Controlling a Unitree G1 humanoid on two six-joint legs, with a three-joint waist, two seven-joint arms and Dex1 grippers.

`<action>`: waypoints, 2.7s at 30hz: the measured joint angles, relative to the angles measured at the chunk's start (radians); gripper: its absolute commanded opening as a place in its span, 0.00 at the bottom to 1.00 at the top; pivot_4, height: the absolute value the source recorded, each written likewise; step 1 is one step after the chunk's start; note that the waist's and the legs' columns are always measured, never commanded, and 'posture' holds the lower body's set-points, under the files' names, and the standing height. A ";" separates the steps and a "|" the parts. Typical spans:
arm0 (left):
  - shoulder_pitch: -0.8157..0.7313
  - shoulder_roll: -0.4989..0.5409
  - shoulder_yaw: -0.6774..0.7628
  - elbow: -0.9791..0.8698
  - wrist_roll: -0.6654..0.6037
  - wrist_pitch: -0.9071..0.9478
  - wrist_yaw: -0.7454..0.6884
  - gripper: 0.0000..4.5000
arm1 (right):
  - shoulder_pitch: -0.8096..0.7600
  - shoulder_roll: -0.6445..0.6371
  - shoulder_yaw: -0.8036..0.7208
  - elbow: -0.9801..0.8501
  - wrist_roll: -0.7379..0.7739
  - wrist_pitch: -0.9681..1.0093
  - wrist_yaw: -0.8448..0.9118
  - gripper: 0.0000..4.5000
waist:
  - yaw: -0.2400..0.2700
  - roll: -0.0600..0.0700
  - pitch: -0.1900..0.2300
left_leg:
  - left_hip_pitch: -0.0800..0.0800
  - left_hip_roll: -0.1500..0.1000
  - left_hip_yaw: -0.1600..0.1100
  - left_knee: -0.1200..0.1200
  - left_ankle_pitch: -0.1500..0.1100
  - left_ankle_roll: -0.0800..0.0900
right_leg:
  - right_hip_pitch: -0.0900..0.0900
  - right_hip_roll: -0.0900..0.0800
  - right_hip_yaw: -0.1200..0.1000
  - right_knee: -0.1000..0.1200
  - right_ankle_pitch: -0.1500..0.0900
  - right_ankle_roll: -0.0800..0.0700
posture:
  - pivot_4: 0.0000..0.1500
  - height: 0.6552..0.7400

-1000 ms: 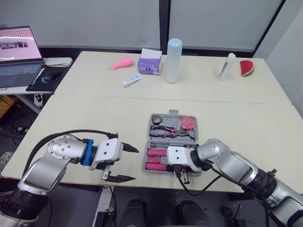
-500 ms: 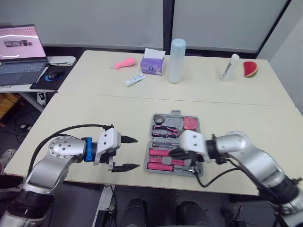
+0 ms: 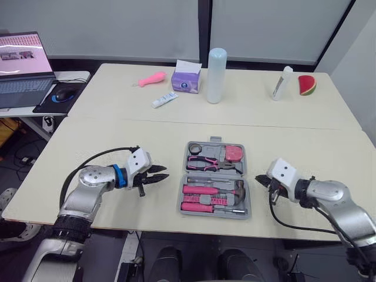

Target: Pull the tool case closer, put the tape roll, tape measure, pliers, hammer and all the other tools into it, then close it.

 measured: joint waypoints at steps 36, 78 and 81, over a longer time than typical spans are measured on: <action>-0.159 -0.196 -0.083 0.304 0.167 -0.208 -0.034 0.01 | -0.102 0.088 0.086 0.170 -0.087 -0.106 0.072 0.00 | 0.001 0.000 0.000 | -0.001 0.000 0.002 0.001 0.001 -0.002 | -0.002 -0.001 -0.001 0.001 0.000 0.000 | 1.00 0.44; 0.091 0.005 -0.106 -0.381 -0.063 0.064 -0.264 0.01 | 0.322 0.105 -0.236 -0.302 0.012 0.067 -0.110 0.00 | 0.003 0.002 -0.002 | 0.000 0.000 0.000 0.001 0.000 0.000 | 0.003 0.000 0.001 0.000 0.000 0.000 | 1.00 0.44; 0.092 -0.022 -0.174 -0.398 -0.030 0.062 -0.259 0.01 | 0.332 0.112 -0.229 -0.325 0.024 0.104 -0.128 0.00 | 0.000 0.002 -0.002 | 0.001 0.000 0.000 0.001 0.000 0.000 | 0.003 0.001 0.002 0.000 0.000 0.000 | 1.00 0.44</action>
